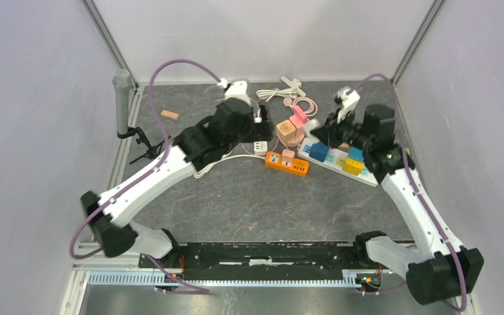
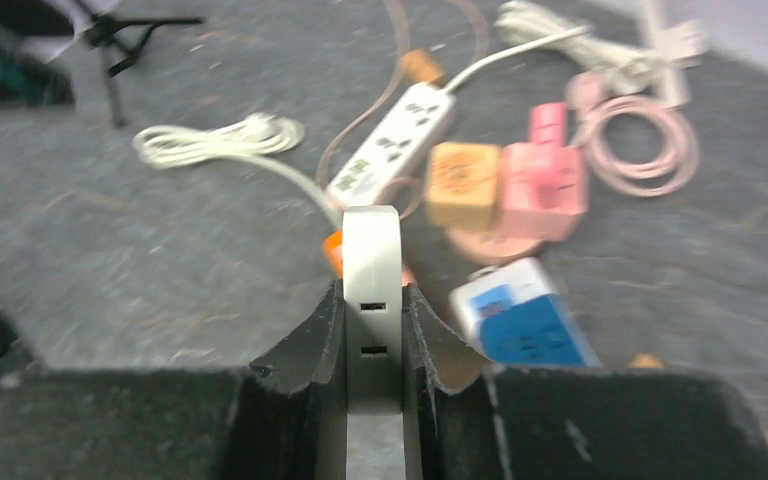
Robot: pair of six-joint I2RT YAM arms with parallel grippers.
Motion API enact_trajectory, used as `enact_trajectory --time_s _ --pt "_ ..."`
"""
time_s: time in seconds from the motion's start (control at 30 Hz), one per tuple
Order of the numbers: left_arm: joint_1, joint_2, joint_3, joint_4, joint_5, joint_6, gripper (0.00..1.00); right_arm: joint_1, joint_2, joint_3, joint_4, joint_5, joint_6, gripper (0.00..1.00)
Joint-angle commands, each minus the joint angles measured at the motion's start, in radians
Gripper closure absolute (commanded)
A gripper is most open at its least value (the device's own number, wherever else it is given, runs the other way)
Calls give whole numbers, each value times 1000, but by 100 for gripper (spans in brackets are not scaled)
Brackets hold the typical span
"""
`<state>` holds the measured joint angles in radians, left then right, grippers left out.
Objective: Pull the plug off the socket
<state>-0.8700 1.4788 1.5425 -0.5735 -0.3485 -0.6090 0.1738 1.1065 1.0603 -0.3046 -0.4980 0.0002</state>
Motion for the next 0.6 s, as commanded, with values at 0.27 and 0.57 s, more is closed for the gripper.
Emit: enact_trajectory --time_s 0.27,0.57 --pt "5 -482 -373 74 -261 165 0 440 -76 -356 207 77 200 100" --pt "5 -566 -463 116 -305 171 0 787 161 -384 275 226 226 84"
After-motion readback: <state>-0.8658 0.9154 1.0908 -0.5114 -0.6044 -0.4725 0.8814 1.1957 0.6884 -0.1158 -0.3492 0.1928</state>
